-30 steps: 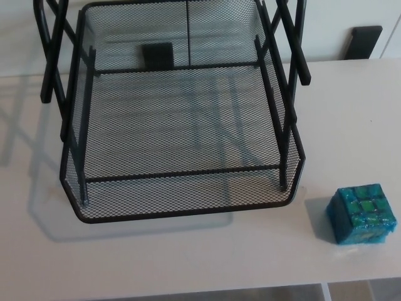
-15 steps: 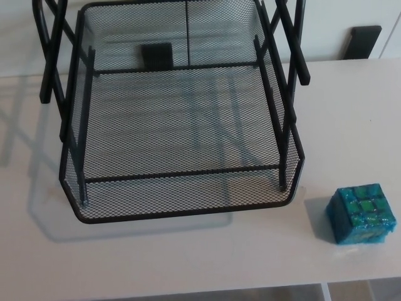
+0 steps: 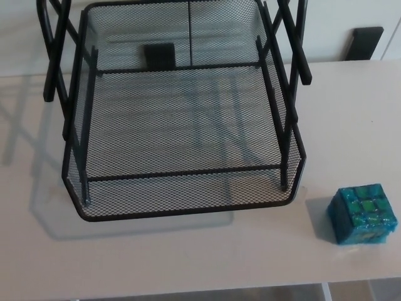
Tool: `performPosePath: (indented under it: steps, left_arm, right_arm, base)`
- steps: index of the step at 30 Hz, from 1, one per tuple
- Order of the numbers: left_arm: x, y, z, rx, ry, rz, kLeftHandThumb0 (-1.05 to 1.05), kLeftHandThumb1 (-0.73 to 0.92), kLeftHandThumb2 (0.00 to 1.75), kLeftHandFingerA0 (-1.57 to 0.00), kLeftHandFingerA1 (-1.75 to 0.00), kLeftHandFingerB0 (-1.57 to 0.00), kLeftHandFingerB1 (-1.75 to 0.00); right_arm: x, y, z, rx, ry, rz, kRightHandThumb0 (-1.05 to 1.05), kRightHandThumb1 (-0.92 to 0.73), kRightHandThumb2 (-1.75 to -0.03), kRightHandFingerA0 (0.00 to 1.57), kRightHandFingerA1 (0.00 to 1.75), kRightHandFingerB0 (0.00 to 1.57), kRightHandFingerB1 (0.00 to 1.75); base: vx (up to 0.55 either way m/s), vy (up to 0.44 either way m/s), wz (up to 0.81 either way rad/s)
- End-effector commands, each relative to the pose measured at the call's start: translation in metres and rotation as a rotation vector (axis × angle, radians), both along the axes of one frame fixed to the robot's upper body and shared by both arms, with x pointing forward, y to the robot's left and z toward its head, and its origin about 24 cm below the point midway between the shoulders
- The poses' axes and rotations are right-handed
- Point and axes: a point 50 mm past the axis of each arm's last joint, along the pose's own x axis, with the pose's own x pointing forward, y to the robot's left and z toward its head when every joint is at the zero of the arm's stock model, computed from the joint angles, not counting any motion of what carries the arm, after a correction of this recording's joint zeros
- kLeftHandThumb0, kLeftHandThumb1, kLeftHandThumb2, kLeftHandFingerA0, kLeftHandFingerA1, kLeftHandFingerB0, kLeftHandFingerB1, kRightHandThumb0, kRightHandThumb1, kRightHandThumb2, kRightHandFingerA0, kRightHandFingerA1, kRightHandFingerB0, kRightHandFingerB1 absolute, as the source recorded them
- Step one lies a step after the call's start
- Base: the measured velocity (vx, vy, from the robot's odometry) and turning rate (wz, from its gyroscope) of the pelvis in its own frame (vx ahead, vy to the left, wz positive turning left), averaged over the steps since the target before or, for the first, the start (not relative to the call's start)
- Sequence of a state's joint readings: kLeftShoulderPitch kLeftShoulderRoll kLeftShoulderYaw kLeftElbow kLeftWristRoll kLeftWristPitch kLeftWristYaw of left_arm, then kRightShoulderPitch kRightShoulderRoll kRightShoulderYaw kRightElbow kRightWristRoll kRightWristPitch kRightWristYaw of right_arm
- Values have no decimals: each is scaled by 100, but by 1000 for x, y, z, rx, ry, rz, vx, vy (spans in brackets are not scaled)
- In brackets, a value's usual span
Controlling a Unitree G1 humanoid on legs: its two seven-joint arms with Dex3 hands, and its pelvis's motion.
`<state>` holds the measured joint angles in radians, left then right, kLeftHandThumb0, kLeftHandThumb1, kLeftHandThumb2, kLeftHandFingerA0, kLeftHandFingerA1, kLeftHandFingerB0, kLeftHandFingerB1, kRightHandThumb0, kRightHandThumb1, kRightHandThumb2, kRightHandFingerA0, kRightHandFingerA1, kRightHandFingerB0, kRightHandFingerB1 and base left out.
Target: The robot walks towards a desk on which a file tray is kept in the middle and a cube is kept to its right. The robot lifts the cube using its right hand and places it on the file tray.
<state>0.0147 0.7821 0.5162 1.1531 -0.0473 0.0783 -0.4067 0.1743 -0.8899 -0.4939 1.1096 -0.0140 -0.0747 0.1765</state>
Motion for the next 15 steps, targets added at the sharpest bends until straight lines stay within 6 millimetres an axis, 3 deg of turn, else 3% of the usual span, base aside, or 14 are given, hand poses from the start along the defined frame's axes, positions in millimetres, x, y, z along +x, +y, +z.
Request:
performPosePath:
  steps: [1, 2, 3, 4, 5, 6, 7, 8, 9, 12, 13, 14, 15]
  left_arm:
    - [-61, 48, 68, 235, -358, 485, -90, 84, 67, -35, -140, -33, -128]
    - [-63, 47, 64, 230, -360, 515, -90, 84, 67, -35, -140, -33, -128]
    - [-66, 46, 61, 214, -363, 526, -92, 85, 68, -20, -156, -21, -143]
    - [-67, 45, 57, 211, -334, 545, -91, 63, 113, -38, -99, -31, -88]
    - [-73, 43, 53, 215, -276, 516, -97, 59, 113, -68, -132, -59, -125]
    - [-75, 43, 52, 208, -256, 500, -89, 82, 74, -21, -158, -23, -145]
    - [-76, 42, 50, 215, -217, 455, -98, 60, 114, -63, -125, -75, -131]
    - [-76, 42, 50, 220, -207, 472, -91, 83, 72, -67, -162, -69, -165]
    - [-76, 43, 51, 222, -202, 483, -96, 59, 113, -48, -115, -54, -117]
    - [-78, 42, 50, 222, -198, 489, -96, 59, 113, -48, -115, -54, -117]
    - [-73, 42, 49, 224, -189, 452, -89, 84, 73, -11, -137, -5, -116]
    - [-74, 40, 46, 215, -178, 460, -90, 83, 73, -11, -131, -8, -114]
    - [-73, 39, 42, 208, -162, 466, -88, 61, 116, -36, -93, -31, -86]
  right_arm:
    - [-5, -28, 98, -60, -416, -40, -76, -48, -46, 3, 129, 1, 109]
    - [-6, -28, 94, -37, -437, -54, -76, -48, -46, 3, 129, 1, 109]
    - [-1, -28, 91, -48, -429, -58, -71, -37, -89, 26, 93, 6, 76]
    - [4, -27, 93, -59, -433, -51, -93, -54, -47, 2, 148, 6, 118]
    - [10, -26, 94, -48, -473, -51, -81, -40, -92, 31, 102, 3, 78]
    - [15, -25, 93, -45, -509, -53, -93, -50, -49, 7, 146, 13, 113]
    - [19, -24, 95, -46, -519, -45, -95, -48, -55, 13, 143, 13, 108]
    - [29, -22, 99, -54, -530, -27, -97, -49, -55, 11, 143, 12, 106]
    - [37, -21, 103, -61, -538, -8, -97, -54, -50, 3, 145, 9, 108]
    - [42, -20, 106, -66, -544, 10, -97, -54, -50, 3, 145, 9, 108]
    - [59, -16, 118, -99, -566, 49, -99, -53, -53, 3, 159, 6, 108]
    - [71, -11, 124, -103, -590, 96, -102, -50, -57, 2, 153, 11, 106]
    - [84, -3, 129, -103, -598, 167, -81, -37, -91, 29, 98, 7, 74]
  base:
    - [0, 0, 0]
    - [0, 0, 0]
    - [0, 0, 0]
    - [0, 0, 0]
    - [0, 0, 0]
    - [0, 0, 0]
    - [0, 0, 0]
    - [0, 0, 0]
    - [0, 0, 0]
    - [0, 0, 0]
    - [0, 0, 0]
    - [0, 0, 0]
    - [0, 0, 0]
